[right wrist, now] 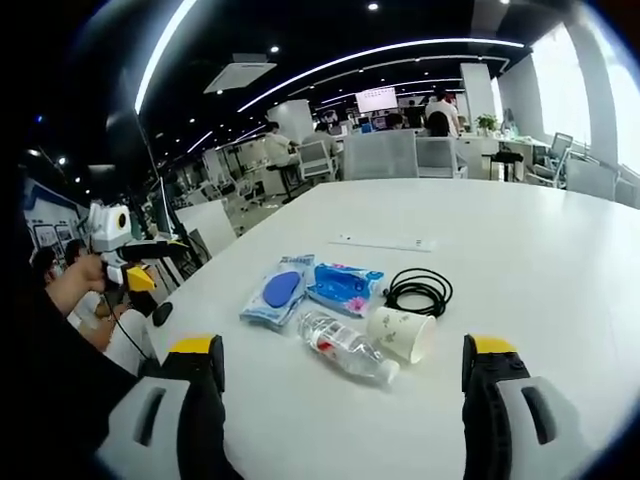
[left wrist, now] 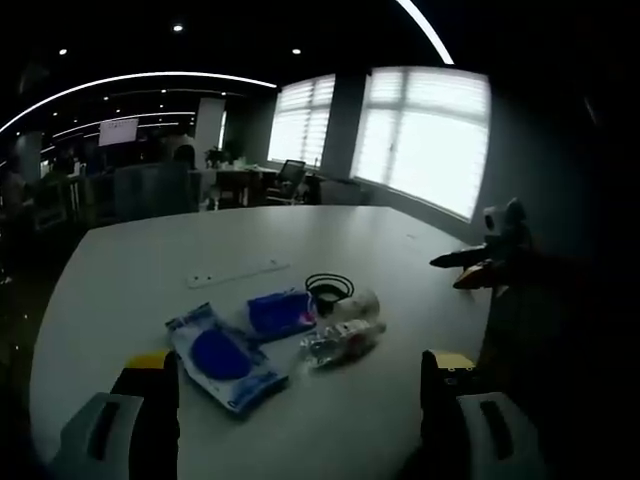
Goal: Arrange the tabletop items into an orderly group along one side of the table until the central work area is clear of visible clutter.
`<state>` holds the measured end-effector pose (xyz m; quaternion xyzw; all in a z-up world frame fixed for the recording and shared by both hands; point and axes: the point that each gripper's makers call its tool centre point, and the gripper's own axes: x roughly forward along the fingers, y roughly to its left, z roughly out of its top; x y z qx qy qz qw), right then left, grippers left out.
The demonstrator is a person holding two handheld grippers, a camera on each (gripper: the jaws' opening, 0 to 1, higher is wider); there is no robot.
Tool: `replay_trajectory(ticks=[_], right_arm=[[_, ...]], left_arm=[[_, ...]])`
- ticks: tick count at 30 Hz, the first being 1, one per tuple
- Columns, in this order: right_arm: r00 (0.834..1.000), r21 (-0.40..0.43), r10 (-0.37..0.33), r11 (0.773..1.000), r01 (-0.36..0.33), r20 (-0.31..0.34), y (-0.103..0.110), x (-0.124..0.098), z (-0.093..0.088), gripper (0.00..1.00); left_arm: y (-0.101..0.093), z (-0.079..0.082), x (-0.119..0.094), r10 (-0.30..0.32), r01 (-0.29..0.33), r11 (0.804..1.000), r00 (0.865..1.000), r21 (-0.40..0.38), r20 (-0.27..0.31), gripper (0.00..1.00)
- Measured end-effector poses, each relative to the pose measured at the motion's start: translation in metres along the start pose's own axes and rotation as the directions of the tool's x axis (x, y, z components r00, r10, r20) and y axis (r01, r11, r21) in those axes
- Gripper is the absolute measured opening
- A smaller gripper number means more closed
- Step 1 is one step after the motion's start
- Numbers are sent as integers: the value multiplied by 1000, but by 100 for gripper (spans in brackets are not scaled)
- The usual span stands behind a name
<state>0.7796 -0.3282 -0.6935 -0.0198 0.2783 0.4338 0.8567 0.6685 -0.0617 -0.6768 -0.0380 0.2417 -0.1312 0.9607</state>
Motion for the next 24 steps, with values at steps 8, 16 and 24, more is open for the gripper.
replay_trajectory(ticks=[8, 16, 24], right_arm=[[999, 1, 12, 1000, -12, 33, 4, -2, 8, 95], [998, 3, 22, 1000, -22, 64, 6, -1, 16, 94], [995, 26, 30, 999, -32, 93, 3, 1, 23, 92]], left_arm=[[-1, -1, 0, 5, -5, 1000, 1000, 1, -3, 100], [-7, 1, 1, 21, -20, 1000, 1000, -14, 18, 100], [-16, -1, 8, 17, -17, 1000, 1000, -8, -2, 99]])
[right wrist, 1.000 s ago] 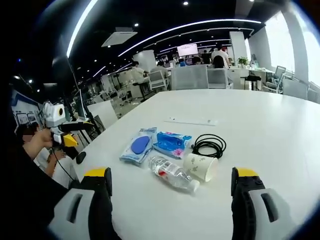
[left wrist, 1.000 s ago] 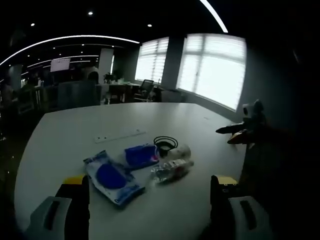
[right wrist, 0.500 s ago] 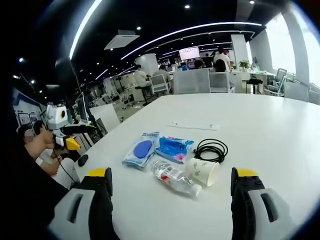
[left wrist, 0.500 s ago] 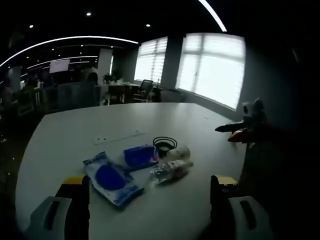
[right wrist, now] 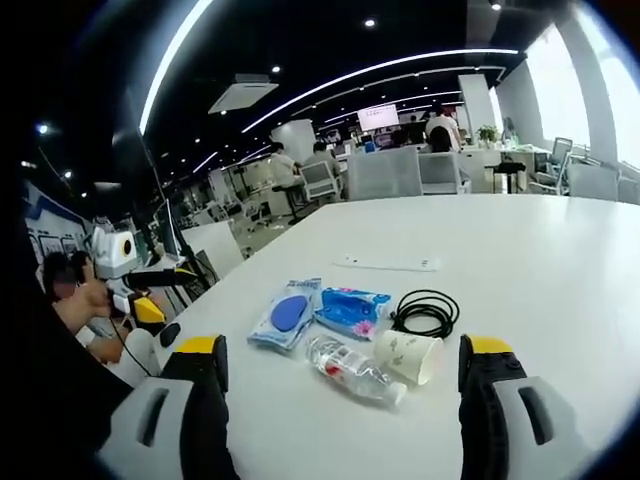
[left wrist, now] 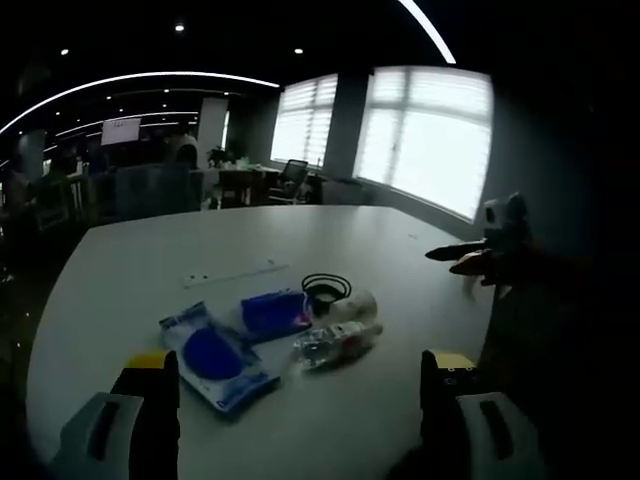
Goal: Arrange the tabletop items into an orderly group along one side of the table until the central work area is clear of visible clutter.
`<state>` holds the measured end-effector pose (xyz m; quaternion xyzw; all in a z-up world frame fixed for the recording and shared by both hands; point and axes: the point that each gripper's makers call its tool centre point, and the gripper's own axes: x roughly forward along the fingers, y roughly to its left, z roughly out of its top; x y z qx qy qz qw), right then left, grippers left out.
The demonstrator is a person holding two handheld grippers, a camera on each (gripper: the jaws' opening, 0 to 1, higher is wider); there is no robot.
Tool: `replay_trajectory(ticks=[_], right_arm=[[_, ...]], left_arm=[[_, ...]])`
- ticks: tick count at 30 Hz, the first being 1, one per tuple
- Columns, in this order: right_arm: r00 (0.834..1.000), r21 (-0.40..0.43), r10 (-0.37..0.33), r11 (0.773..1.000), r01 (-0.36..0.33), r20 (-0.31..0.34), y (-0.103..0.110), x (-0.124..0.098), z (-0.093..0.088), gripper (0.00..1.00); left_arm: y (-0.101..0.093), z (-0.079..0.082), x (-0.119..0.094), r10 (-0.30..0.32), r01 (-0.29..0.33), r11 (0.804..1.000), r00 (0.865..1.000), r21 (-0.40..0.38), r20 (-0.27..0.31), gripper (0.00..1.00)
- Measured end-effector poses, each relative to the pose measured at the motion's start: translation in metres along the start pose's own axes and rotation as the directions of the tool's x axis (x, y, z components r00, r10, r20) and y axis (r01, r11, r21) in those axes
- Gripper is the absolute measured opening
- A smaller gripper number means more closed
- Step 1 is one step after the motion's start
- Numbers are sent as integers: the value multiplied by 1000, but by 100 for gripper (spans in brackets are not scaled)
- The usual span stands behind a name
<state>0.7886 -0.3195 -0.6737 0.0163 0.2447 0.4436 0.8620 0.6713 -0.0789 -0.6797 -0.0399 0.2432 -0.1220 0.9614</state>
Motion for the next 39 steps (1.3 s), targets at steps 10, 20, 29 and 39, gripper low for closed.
replay_trajectory(ticks=[10, 20, 29, 39], right_arm=[[1000, -37, -24, 999, 24, -1, -2, 2, 1, 91], [999, -50, -34, 998, 33, -15, -2, 5, -2, 91], [999, -65, -30, 997, 28, -28, -1, 11, -4, 90], [999, -65, -19, 998, 16, -40, 4, 15, -9, 89]], left_arm=[[-1, -4, 2, 21, -22, 1000, 1000, -9, -23, 99], [5, -9, 1, 69, -70, 997, 997, -39, -25, 98], [8, -10, -2, 92, -93, 995, 996, -48, -15, 95], [11, -12, -3, 101, -102, 993, 995, -51, -18, 96]])
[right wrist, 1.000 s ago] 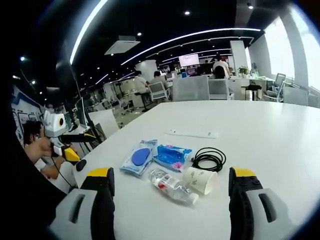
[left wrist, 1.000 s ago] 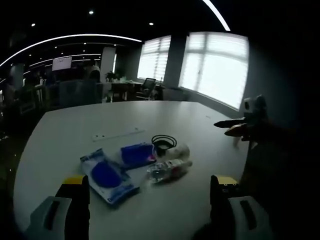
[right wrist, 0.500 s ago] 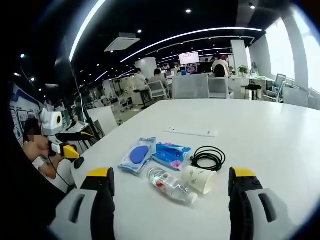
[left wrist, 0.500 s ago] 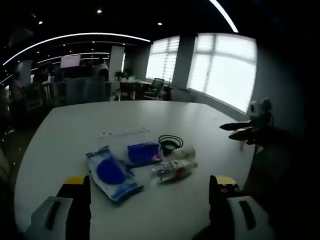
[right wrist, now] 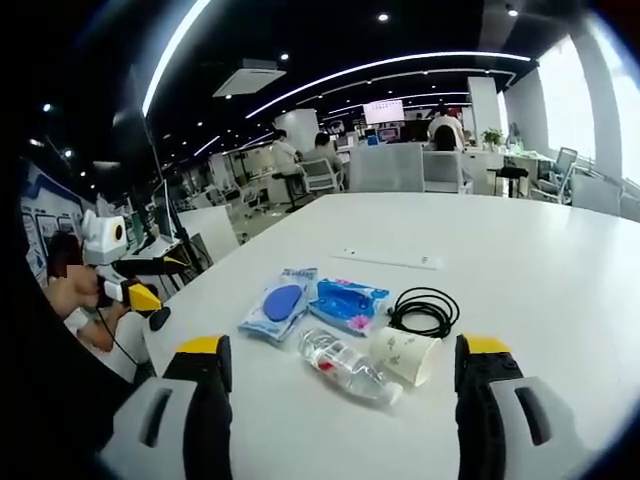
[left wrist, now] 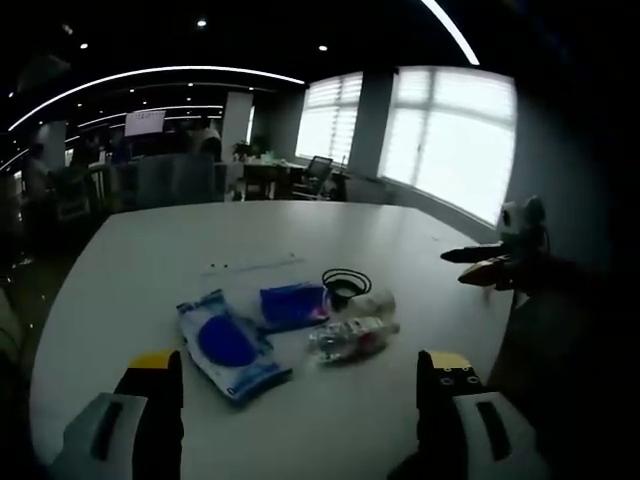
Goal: Arrange the tabletop items into an orderly group along one side of the table until the central work area is clear of visible clutter.
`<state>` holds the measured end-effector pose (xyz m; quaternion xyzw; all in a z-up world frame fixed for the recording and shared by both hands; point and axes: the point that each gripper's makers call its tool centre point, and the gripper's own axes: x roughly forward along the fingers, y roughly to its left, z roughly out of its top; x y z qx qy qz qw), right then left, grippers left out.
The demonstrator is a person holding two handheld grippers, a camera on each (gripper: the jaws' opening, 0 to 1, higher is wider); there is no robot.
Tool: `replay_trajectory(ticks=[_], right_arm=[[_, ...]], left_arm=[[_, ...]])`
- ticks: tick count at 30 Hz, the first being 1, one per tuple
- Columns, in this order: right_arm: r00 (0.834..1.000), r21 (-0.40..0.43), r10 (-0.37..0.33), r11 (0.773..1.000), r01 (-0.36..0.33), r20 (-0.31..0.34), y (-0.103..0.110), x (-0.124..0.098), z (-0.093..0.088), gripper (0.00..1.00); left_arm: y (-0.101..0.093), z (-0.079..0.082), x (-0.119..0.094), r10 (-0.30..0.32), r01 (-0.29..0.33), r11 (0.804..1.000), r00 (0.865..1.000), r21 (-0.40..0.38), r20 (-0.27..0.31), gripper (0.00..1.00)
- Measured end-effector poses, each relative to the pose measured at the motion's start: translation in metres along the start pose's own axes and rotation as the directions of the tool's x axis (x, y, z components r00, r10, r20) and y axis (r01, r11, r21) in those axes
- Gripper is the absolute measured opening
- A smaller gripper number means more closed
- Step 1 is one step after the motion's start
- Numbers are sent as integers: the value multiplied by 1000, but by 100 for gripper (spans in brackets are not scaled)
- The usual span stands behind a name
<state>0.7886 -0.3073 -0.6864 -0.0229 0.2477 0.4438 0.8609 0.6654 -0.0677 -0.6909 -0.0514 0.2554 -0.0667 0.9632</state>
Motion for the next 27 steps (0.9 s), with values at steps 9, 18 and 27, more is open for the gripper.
replay_trajectory(ticks=[9, 18, 27], right_arm=[[1000, -17, 22, 1000, -22, -2, 5, 8, 4, 87], [999, -32, 46, 998, -47, -11, 12, 16, 7, 85], [997, -55, 73, 996, -74, -14, 17, 24, 11, 84]], left_arm=[[1, -1, 1, 13, -13, 1000, 1000, -5, -2, 96], [-2, -7, 3, 29, -29, 999, 999, -17, -13, 94], [-9, -18, 6, 31, -32, 999, 999, -23, -42, 93]])
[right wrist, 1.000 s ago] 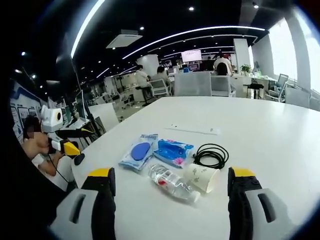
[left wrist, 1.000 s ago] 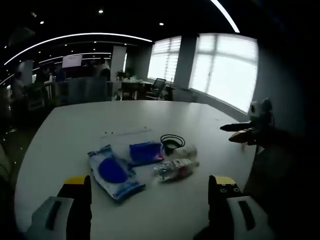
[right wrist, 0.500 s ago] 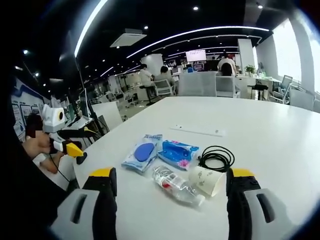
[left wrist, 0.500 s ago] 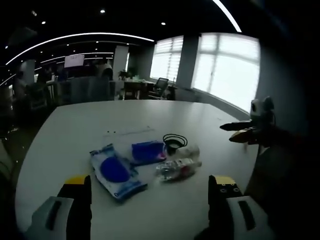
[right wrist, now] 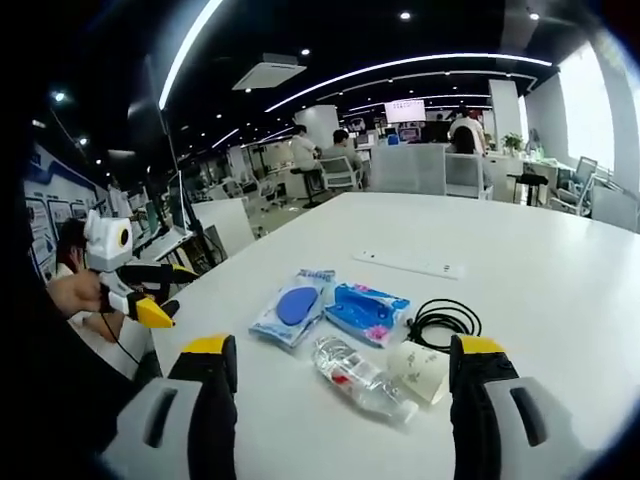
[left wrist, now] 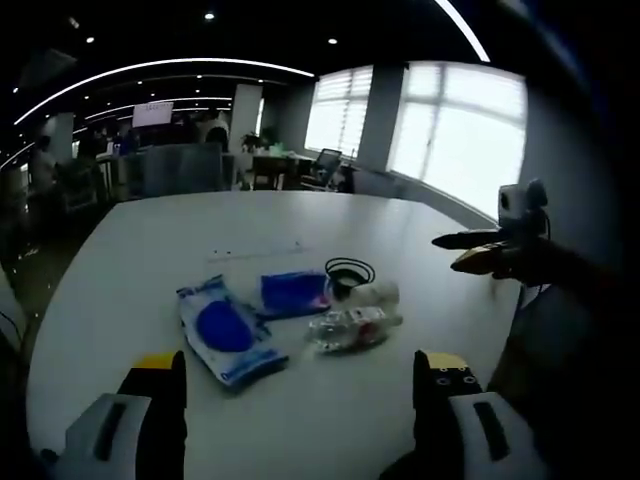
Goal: Arrange the tabletop items into an orderly group along one side of the table until the central work area is clear of visible clutter.
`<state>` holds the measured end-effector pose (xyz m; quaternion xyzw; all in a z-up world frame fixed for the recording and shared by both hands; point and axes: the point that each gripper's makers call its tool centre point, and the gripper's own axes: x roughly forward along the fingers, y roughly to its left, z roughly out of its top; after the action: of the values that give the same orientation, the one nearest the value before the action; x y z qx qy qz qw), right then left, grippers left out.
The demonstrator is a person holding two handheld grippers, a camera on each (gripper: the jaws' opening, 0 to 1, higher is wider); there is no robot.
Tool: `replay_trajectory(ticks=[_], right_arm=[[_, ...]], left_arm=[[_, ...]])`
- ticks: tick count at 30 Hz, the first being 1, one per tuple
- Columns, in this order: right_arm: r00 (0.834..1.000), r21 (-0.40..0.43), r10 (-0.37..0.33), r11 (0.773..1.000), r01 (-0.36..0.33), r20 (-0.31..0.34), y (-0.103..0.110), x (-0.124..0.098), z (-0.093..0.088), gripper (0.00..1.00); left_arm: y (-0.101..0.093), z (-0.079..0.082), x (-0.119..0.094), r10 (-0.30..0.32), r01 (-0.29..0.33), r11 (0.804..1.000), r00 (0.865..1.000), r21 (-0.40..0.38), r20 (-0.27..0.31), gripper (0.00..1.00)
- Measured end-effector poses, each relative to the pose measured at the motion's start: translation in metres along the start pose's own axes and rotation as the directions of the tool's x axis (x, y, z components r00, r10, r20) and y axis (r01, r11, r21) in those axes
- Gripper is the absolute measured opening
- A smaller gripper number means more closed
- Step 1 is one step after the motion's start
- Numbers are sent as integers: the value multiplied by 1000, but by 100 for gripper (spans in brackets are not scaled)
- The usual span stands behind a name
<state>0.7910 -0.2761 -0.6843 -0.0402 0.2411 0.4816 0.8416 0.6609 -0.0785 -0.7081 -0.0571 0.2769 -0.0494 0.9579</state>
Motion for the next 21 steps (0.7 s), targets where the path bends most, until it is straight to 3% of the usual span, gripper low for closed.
replay_trajectory(ticks=[13, 21], right_arm=[[999, -29, 40, 999, -40, 7, 7, 9, 10, 80], [998, -65, 69, 996, -68, 6, 6, 22, 21, 77]], left_arm=[[0, -8, 1, 20, -20, 1000, 999, -5, -37, 90], [5, -6, -2, 58, -59, 997, 998, -54, -17, 87]])
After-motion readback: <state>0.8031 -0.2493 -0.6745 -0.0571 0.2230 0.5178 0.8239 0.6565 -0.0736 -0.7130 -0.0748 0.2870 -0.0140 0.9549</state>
